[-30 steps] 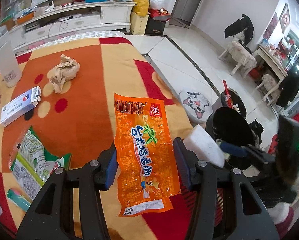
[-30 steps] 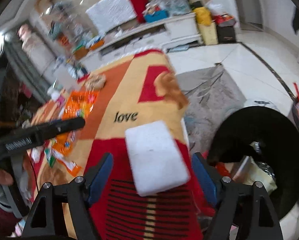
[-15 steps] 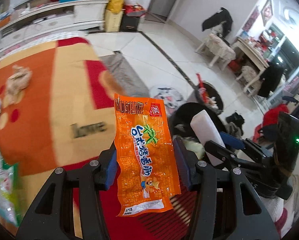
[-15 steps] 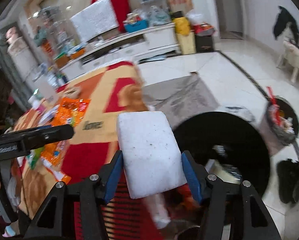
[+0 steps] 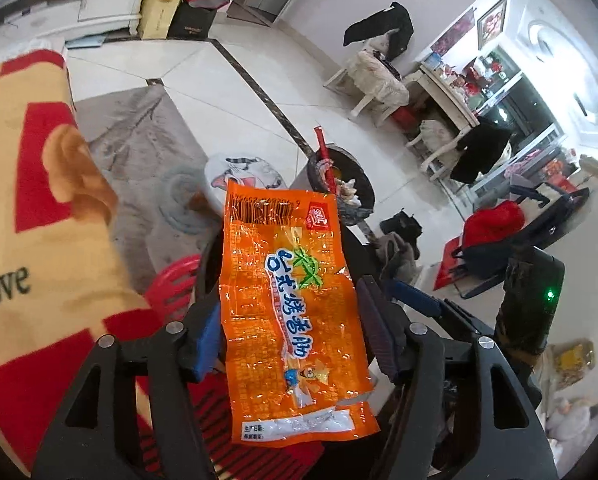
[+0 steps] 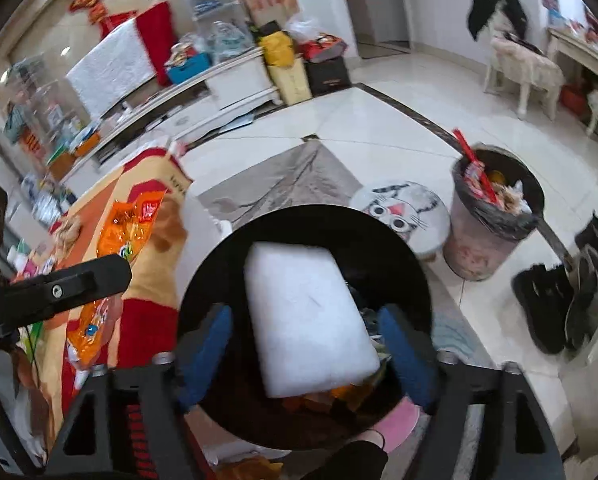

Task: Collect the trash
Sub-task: 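Lower the foam block into the bin with right tool while left tool drops the packet, then move both tools back over the table toward the tissue and snack bag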

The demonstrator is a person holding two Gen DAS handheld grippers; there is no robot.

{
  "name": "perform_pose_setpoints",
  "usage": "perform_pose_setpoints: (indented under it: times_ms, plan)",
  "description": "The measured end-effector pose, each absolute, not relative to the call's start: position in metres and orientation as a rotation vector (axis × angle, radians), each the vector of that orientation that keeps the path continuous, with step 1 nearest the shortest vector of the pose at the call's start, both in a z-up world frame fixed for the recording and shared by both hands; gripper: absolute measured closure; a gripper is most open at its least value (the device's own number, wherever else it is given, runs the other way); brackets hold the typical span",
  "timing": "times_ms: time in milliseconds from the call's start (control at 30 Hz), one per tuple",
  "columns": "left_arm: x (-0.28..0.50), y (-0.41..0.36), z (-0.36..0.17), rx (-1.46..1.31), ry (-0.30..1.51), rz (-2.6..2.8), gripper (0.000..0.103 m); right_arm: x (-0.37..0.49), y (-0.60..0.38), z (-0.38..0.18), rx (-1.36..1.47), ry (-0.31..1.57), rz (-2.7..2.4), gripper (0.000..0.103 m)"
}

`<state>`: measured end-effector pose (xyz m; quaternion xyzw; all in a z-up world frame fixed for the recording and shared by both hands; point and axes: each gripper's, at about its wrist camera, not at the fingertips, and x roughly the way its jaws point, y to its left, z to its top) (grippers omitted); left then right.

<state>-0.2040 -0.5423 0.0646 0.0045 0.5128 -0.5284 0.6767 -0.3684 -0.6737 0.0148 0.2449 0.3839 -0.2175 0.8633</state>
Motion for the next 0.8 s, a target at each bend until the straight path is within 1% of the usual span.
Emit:
perform_pose_setpoints:
  times_ms: [67, 300, 800]
  plan:
    - [-0.203, -0.541, 0.062, 0.012, 1.161, -1.178, 0.038, -0.372, -0.676, 0.016, 0.528, 0.799, -0.465, 0.018]
    - [-0.206, -0.531, 0.063, 0.031, 1.156, -1.155, 0.037, -0.371, -0.669, 0.018, 0.554, 0.793, -0.435, 0.018]
    - [-0.206, -0.458, 0.076, 0.146, 0.963, -0.879, 0.037, -0.351, -0.615, 0.027, 0.441, 0.789, -0.387, 0.018]
